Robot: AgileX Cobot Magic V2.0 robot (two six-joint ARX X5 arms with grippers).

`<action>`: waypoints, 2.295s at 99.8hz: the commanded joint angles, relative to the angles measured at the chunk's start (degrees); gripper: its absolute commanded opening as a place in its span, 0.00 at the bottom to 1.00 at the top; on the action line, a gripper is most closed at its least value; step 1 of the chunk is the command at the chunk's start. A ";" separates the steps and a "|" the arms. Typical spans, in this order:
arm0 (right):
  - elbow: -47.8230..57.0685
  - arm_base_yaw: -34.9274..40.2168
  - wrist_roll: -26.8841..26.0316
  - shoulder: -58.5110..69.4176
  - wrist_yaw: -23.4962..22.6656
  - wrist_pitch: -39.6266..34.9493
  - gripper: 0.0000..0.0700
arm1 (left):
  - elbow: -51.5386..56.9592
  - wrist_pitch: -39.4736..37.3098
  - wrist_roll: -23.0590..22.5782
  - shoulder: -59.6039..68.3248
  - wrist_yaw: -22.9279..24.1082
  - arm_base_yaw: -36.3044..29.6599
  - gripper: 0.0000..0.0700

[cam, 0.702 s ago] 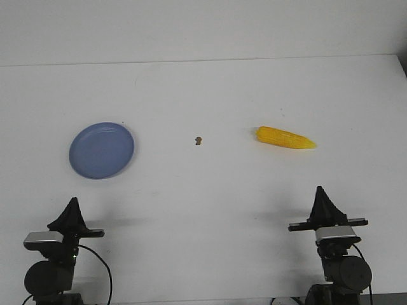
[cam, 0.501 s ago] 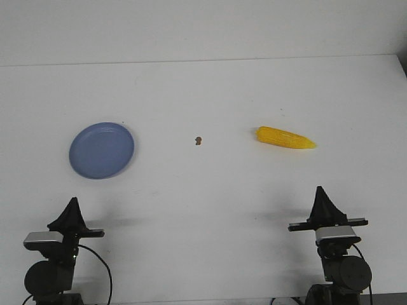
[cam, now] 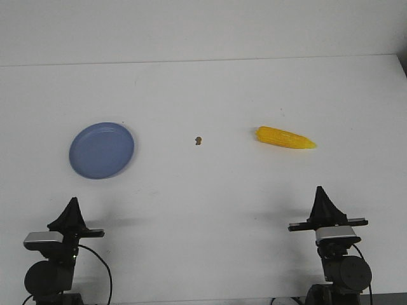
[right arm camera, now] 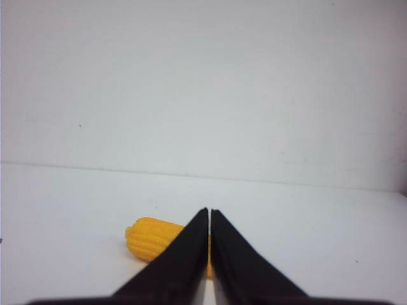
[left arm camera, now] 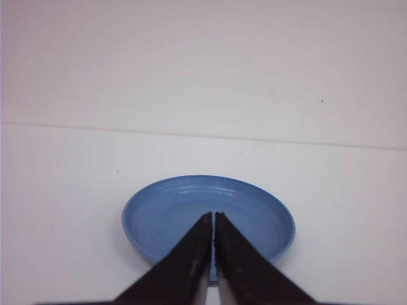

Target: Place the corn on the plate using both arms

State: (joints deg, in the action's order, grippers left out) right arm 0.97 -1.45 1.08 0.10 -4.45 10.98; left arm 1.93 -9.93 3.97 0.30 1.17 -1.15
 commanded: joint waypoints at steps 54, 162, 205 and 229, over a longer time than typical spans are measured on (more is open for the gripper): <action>10.19 -0.02 -1.03 0.57 2.12 -10.99 0.01 | 9.73 4.22 3.28 2.54 3.17 0.07 0.02; 62.14 -0.02 -1.33 41.79 2.97 -65.09 0.01 | 64.41 55.34 -0.55 50.12 3.13 0.07 0.02; 62.14 -0.02 -1.77 42.64 2.95 -65.11 0.04 | 64.41 54.86 -0.48 50.21 3.10 0.07 0.03; 62.14 -0.02 -3.28 42.64 2.97 -65.18 0.81 | 64.41 54.82 -0.22 50.21 3.13 0.07 0.64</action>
State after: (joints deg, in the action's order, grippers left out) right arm 62.24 -1.45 -0.58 42.52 -1.45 -54.57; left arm 65.28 45.36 3.97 50.19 4.21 -1.15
